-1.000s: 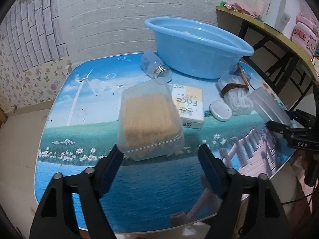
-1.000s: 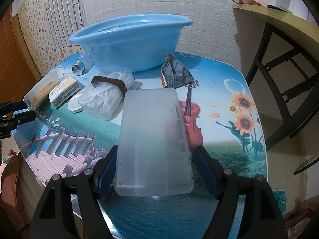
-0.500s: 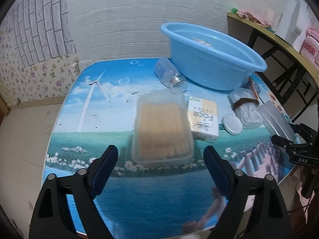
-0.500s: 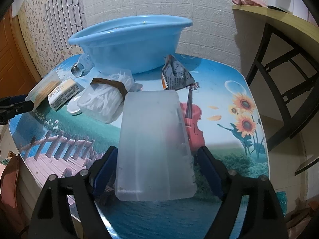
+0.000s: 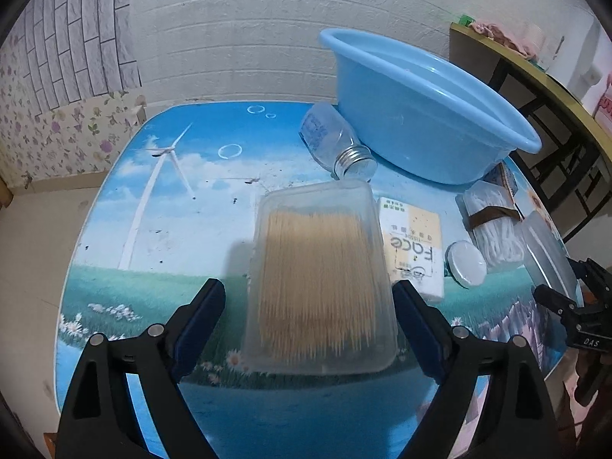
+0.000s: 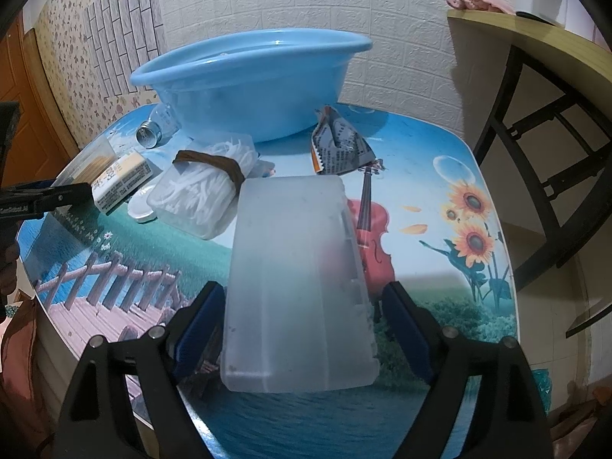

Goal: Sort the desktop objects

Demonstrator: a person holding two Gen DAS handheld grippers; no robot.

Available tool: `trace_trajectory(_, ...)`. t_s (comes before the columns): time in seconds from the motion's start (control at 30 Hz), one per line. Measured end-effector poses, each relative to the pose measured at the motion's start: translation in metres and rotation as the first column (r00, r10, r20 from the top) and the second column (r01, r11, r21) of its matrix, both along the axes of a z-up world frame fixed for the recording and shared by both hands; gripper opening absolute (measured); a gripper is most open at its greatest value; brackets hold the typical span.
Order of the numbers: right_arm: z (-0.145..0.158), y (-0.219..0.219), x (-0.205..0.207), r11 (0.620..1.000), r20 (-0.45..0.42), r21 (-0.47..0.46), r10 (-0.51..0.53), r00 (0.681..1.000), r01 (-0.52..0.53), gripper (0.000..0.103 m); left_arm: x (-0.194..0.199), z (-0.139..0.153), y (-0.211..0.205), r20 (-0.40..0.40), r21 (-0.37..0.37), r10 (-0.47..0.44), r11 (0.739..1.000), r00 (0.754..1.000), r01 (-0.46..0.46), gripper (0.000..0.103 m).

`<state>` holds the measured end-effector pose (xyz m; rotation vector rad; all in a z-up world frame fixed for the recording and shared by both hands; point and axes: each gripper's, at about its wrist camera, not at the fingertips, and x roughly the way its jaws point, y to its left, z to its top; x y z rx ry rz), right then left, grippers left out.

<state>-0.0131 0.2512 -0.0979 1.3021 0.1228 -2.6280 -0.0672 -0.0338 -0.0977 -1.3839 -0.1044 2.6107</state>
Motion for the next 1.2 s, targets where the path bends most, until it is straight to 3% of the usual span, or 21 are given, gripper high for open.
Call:
trace_trajectory(0.13,0.000,0.000,0.000,1.000,-0.002,0.000,0.000,1.000,0.000,0.086,0.002,0.001,-0.002,-0.013,0.015,0.003,1.000,1.000,-0.003,0.085)
trace_trajectory(0.2,0.000,0.000,0.000,1.000,-0.001,0.000,0.000,1.000,0.000,0.086,0.004,0.002,-0.002,-0.026,0.031,-0.014,0.999,1.000,0.015,0.063)
trace_trajectory(0.53,0.000,0.000,-0.001,1.000,0.002,0.001,-0.006,1.000,0.006,0.086,0.016,0.006,-0.010,-0.032,0.011,0.011,1.000,0.999,-0.011,0.063)
trace_trajectory(0.57,0.000,0.000,-0.001,1.000,0.003,0.001,-0.009,1.000,0.009,0.084,0.018,0.007,-0.011,-0.035,-0.002,0.017,1.000,0.999,-0.017,0.063)
trace_trajectory(0.63,0.002,0.000,0.000,1.000,-0.006,-0.001,-0.012,1.000,0.012,0.066,0.020,0.008,-0.013,-0.035,-0.025,0.026,0.999,0.999,-0.027,0.063)
trace_trajectory(0.7,0.003,-0.001,0.000,1.000,-0.004,-0.001,-0.007,1.000,0.007,0.061,0.023,0.009,-0.015,-0.037,-0.039,0.034,0.999,0.999,-0.036,0.063)
trace_trajectory(0.93,0.005,-0.004,0.002,1.000,-0.007,-0.020,-0.007,1.000,0.007,0.061,0.032,0.008,-0.014,-0.039,-0.150,0.052,0.987,0.998,-0.057,0.062)
trace_trajectory(1.2,0.005,-0.005,0.001,0.999,-0.008,-0.029,-0.022,1.000,0.022,0.061,0.035,0.002,-0.012,-0.031,-0.156,0.053,0.986,0.998,-0.057,0.062)
